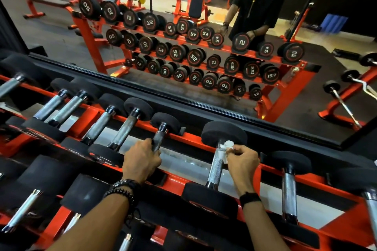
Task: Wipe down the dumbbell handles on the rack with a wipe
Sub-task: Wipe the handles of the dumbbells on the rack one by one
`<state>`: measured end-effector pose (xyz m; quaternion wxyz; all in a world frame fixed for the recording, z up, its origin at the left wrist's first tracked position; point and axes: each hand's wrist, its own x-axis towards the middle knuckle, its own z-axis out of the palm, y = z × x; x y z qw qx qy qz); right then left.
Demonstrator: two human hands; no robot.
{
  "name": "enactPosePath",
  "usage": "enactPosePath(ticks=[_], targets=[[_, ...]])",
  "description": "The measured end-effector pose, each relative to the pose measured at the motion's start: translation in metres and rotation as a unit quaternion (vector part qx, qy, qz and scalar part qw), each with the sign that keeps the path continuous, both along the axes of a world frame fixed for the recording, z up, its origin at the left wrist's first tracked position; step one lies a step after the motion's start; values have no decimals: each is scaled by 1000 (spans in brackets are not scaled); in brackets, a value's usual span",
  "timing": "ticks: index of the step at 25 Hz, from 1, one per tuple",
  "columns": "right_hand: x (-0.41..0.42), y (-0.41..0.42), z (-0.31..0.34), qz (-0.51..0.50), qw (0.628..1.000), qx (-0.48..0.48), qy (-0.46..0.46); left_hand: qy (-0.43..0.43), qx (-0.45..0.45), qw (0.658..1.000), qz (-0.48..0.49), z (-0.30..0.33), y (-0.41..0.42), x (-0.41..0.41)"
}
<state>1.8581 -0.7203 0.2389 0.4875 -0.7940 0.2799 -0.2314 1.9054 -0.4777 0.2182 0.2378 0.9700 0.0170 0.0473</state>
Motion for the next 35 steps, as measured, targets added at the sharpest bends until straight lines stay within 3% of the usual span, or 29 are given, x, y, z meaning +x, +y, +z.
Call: enactPosePath(ticks=[5, 10, 13, 16, 17, 21, 24, 27, 29, 31, 32, 35], targets=[[4, -12, -12, 66, 977, 187, 76, 0, -5, 1000, -4, 4, -1, -2], [3, -6, 6, 126, 961, 240, 51, -9, -10, 1000, -8, -1, 0, 0], [1, -16, 10, 192, 906, 366, 85, 3, 0, 1000, -9, 0, 0, 0], [5, -20, 6, 160, 942, 280, 96, -1, -2, 1000, -11, -2, 0, 1], [8, -19, 6, 150, 940, 290, 95, -3, -4, 1000, -11, -3, 0, 2], [23, -12, 2, 166, 856, 465, 150, 0, -2, 1000, -12, -3, 1, 1], [36, 6, -6, 117, 859, 477, 143, 3, -5, 1000, -15, -2, 1, 1], [35, 13, -11, 95, 904, 397, 129, 2, -3, 1000, -17, -2, 3, 2], [31, 6, -13, 103, 967, 159, 171, 0, -6, 1000, -19, -3, 3, 1], [23, 0, -13, 51, 966, -142, 212, -2, -11, 1000, -18, -2, 3, 0], [20, 1, -10, 23, 955, -225, 190, -3, -12, 1000, -20, -2, 3, 1], [13, 7, -7, -13, 959, -257, 117, -7, -10, 1000, -22, -3, 3, 1]])
